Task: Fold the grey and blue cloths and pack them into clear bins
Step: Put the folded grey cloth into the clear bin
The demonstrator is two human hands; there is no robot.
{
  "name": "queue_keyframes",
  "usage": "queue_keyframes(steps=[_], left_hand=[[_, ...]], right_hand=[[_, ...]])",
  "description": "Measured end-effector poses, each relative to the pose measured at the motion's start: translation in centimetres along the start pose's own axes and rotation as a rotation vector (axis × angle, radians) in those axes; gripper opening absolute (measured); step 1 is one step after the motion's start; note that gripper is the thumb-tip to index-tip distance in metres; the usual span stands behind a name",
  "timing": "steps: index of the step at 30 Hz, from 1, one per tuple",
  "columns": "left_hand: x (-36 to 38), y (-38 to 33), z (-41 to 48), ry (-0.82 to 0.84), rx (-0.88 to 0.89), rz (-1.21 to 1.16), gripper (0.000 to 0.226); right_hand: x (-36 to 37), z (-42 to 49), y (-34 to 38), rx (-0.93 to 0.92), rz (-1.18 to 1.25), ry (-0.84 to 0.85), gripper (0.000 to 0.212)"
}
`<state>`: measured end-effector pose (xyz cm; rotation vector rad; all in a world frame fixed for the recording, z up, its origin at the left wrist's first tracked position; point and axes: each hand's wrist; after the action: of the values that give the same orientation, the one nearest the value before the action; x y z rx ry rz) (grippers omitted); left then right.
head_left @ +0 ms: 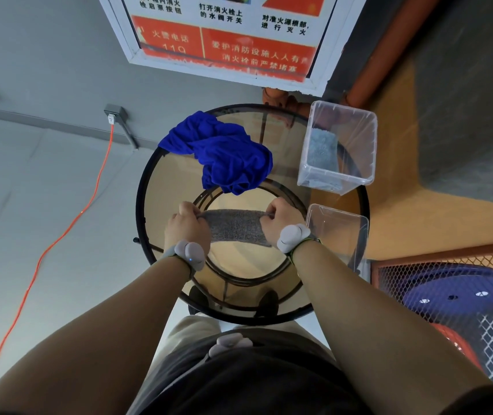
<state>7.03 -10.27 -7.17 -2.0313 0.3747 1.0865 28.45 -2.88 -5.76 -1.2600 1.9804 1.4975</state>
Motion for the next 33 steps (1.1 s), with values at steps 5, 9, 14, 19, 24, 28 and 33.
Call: queue_keyframes(steps=[5,9,14,19,24,28,33], left_hand=[[-1.5,-1.7,1.6,0.096,-0.077,-0.247,0.014],[-2.3,-4.6,1.8,0.133,-0.21,-0.525,0.01],[-3.0,-8.8,1.8,0.173,-0.225,-0.656,0.008],[-3.1,-11.2,0.6,0.313,-0.154,-0.859,0.033],[-3.3,-12.0,0.1,0.423,-0.11,-1.043,0.028],[-2.5,-13.0,0.5,0.356,-0.25,-1.006,0.009],[-3.1,-16.3,-0.4,0.805,-0.148,-1.095,0.033]], right_hand=[[-1.4,0.8,1.1,-0.079,0.111,-0.176,0.01],[-3.1,1.4,2.6,-0.045,0.243,-0.219,0.021],[-5.2,1.8,4.7,-0.09,0.376,-0.201,0.018],[-5.9,1.3,6.5,-0.189,0.51,-0.166,0.015],[-7.2,0.6,7.7,0.023,1.052,-0.048,0.034],[-8.8,0.7,6.0,0.041,0.919,-0.27,0.021],[-11.1,0.6,4.5,0.047,0.872,-0.117,0.078]])
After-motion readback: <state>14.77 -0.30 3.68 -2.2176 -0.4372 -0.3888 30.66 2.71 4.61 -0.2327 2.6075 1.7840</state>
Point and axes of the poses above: each hand's wrist, its own z-axis towards the middle knuckle, its own x-axis out of the palm, y = z × x, and after that the axes turned 6 degrees about -x, right-handed
